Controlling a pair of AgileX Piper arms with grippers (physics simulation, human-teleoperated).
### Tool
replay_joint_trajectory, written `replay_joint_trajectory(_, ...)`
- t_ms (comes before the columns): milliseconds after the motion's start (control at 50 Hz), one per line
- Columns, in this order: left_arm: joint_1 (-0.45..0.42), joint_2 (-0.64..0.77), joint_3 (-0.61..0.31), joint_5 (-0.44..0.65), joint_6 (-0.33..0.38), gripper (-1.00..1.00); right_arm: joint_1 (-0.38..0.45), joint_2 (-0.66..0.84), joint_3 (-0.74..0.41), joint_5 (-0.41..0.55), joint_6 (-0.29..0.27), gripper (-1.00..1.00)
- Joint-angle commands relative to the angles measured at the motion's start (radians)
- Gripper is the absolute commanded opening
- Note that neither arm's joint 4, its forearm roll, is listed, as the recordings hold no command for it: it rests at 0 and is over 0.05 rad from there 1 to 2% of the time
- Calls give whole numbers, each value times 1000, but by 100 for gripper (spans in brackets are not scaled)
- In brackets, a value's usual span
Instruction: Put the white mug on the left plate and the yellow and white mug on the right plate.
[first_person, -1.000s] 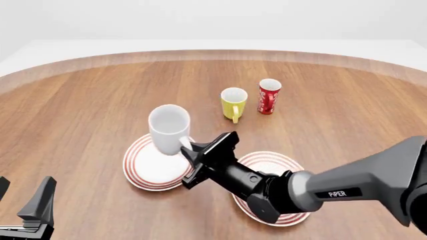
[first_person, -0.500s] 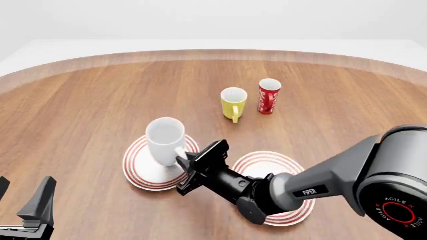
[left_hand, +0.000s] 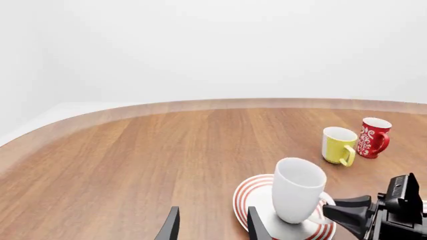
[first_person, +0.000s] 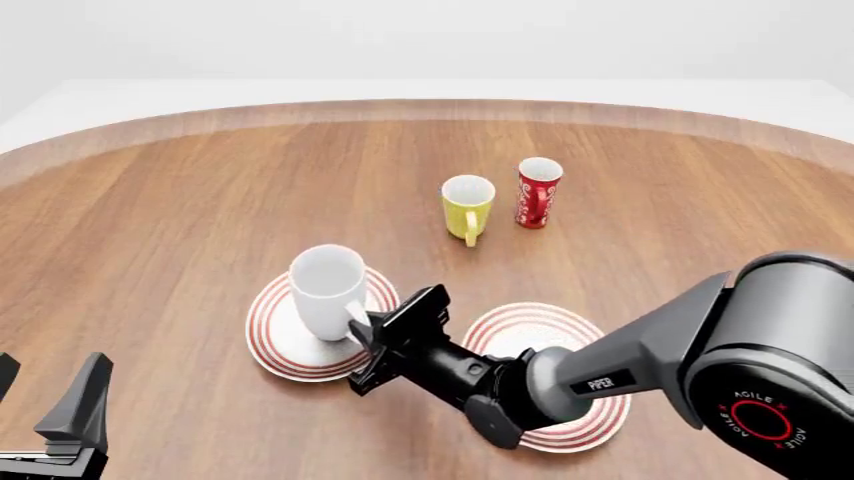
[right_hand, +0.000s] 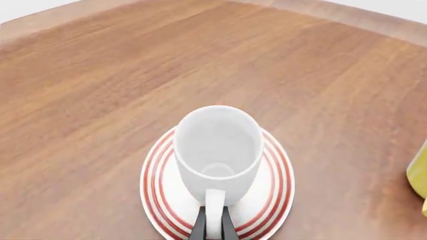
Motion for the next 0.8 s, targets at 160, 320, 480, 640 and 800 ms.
replay_joint_trajectory(160,0,0,0,0,0,100,-8,18,-27,22,28,100)
replay_joint_trajectory(320,0,0,0,0,0,100,-1,15,-23,20,31,100)
replay_joint_trajectory(480,0,0,0,0,0,100,-6,1,-8,16,34,100)
replay_joint_trajectory(640,0,0,0,0,0,100,0,-32,31,-2,43,100)
replay_joint_trajectory(800,0,0,0,0,0,100,-2,-87,67,7,23,100)
